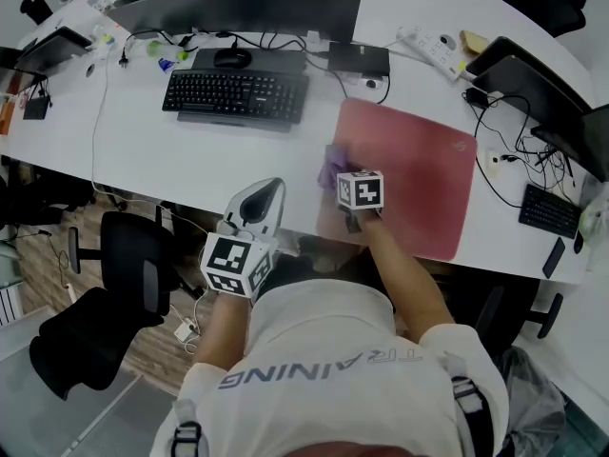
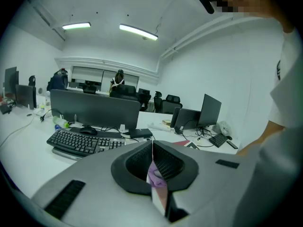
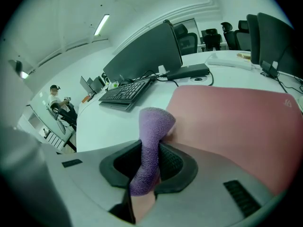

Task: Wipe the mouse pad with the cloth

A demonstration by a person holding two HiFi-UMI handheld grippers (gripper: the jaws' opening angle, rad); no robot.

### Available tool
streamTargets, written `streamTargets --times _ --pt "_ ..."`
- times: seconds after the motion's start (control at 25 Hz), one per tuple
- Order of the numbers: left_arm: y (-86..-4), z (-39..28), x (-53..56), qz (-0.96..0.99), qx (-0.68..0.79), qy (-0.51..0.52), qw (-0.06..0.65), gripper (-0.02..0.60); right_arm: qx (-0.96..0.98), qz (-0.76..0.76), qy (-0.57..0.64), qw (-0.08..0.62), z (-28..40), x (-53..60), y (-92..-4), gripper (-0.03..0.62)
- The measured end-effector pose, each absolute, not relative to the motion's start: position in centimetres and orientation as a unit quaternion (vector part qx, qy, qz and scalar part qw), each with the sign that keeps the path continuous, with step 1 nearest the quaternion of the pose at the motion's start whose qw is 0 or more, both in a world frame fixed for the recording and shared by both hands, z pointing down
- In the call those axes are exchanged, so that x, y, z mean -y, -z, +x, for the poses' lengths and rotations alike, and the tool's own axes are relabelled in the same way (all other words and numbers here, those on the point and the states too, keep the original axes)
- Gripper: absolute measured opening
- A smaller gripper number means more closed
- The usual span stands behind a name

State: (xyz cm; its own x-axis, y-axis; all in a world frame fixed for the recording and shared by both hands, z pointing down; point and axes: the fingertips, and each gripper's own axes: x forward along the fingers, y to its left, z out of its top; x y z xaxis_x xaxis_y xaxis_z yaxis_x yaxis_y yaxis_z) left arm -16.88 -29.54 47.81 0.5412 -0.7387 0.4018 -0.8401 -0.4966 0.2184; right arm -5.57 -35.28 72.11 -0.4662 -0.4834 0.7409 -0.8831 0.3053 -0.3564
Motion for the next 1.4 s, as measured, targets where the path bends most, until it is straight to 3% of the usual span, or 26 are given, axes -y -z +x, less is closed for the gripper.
streamTargets --times 1.0,1.4 --pt "-47.3 5.6 27.8 0.877 0.423 -0.12 0.192 0.032 0.733 0.497 -0.388 0.256 22.4 29.0 -71.8 0.097" --pt "-47.0 11.3 27.5 0.895 0.388 -0.125 0.182 0.032 0.696 0.555 -0.374 0.26 33.4 26.2 -71.8 0.097"
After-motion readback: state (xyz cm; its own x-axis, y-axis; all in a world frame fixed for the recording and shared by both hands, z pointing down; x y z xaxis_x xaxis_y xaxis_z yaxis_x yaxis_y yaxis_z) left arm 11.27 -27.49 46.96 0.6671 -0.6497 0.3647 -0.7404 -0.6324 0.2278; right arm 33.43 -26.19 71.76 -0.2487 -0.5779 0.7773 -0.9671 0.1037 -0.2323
